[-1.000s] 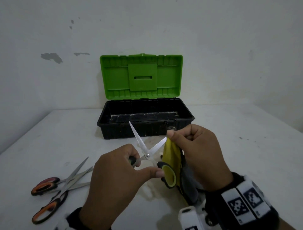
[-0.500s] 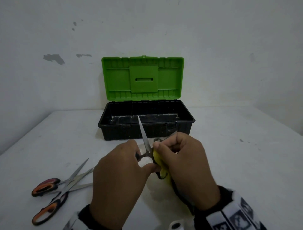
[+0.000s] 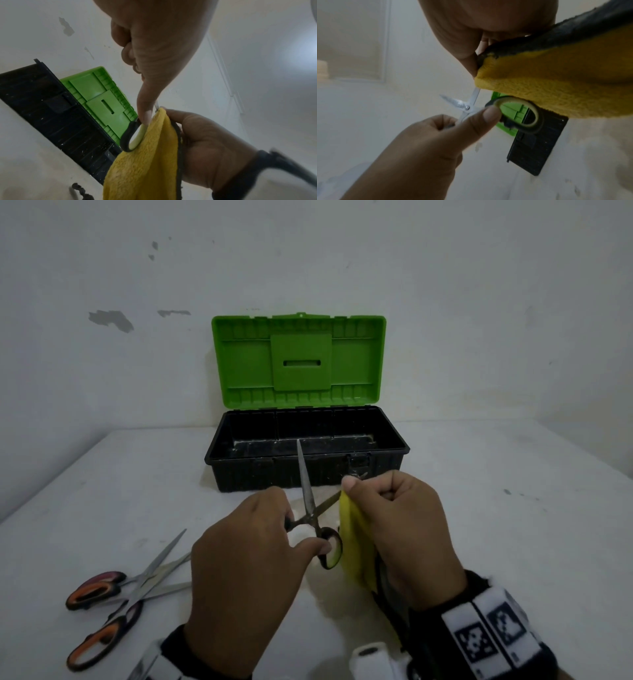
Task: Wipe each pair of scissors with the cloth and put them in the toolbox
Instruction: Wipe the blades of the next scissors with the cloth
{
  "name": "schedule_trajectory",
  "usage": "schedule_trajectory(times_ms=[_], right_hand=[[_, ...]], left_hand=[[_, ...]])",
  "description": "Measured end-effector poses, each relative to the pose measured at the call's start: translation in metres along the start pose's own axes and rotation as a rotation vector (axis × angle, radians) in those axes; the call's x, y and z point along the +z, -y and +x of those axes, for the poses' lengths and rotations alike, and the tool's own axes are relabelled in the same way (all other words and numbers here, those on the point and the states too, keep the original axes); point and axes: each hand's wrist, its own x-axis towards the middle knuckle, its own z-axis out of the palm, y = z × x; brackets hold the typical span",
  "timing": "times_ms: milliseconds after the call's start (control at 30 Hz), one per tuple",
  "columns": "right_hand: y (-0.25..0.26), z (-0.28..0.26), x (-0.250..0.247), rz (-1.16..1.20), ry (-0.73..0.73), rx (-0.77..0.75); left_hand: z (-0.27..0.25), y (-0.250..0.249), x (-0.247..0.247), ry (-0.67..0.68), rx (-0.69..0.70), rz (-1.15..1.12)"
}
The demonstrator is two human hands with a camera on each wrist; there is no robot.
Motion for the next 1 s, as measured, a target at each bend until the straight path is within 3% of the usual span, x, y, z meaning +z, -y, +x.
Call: schedule_trajectory(times_ms=[167,333,467,633,833,1000], right_hand=[[0.006,-0.009,0.000,0.021,0.109,0.016],[0.009,0.007,-0.010,0.124,0.017,0.073],[0.012,-0.007,-0.005,0.024,0.139,0.035],[0.012,0.005,-0.012,0.074,0.016,0.034],[0.013,-0.009,-0.008,-0.007,0.136,0.003],[0.015,0.011,-0.019,0.085,-0.005,0.005]], left_hand=[[-0.001,0.004,0.004,-0.058,0.042,-0.029],[-0.004,0.002,0.002,-0.101,0.062,-0.026],[-0.004,0.002,-0.001,-0.102,0.065,-0.050],[-0.005,0.001,-0.002,-0.082,0.072,-0.070],[-0.007,-0.002,-0.009,-0.042,0.080,-0.086],[-0.008,0.001,-0.011,-0.011,-0.018,-0.149]])
